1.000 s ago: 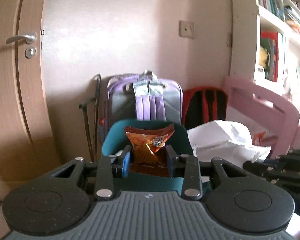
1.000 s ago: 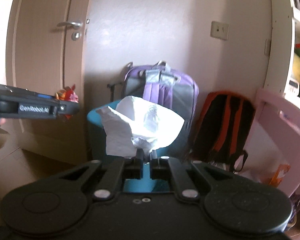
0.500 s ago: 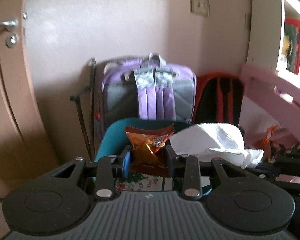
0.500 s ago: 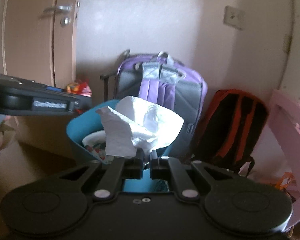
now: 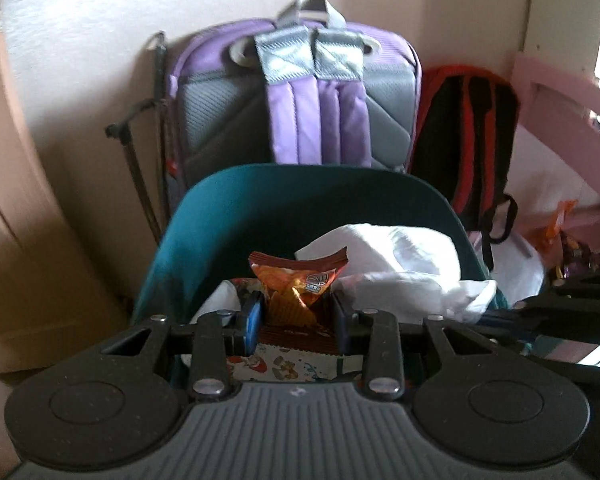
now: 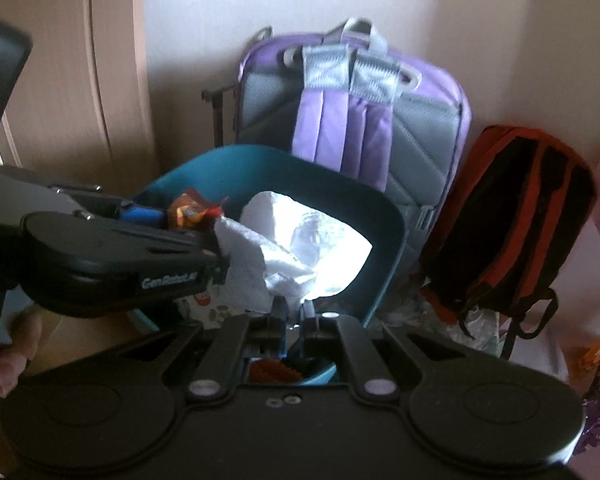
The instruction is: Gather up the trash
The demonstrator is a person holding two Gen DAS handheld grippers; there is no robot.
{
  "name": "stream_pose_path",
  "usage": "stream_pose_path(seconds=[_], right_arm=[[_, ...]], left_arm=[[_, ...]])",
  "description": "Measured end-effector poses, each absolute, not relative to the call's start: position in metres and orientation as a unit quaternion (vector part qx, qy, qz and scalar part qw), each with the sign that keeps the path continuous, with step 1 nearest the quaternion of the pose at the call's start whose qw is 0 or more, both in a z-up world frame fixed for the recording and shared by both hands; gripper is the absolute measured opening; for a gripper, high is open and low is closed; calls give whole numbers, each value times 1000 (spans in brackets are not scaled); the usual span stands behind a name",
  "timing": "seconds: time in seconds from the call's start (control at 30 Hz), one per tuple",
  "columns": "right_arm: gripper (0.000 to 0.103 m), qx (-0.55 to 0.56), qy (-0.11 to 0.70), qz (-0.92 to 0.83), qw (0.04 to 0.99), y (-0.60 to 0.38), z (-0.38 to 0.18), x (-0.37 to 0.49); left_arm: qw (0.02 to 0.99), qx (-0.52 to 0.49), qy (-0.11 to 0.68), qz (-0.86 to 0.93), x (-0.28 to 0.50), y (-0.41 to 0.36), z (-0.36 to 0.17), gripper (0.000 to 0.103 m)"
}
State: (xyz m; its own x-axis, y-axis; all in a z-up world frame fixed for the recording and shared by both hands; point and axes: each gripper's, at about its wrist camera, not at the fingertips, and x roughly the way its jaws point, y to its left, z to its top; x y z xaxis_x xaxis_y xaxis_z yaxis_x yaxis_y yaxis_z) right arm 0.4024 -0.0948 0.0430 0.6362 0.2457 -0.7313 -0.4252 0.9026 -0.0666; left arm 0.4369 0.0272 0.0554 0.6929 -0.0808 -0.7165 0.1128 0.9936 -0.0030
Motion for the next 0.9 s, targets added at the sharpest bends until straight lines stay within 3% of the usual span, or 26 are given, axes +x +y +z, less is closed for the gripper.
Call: stream_pose_path(seconds=[0.3,0.43,0.53,0.9], right_arm=[[14,-112,406,190,887,-95,27,417],[18,-95,408,200,886,-96,26,419],[19,-96,405,199,887,-96,27,416],[42,-75,382,201,899,-104,48,393]], left_arm=[[910,21,410,-55,447,26,37,37],[908,15,416,-51,448,26,32,50],[910,8,411,-52,444,28,34,54],[925,-7,377,-54,412,31,64,67]])
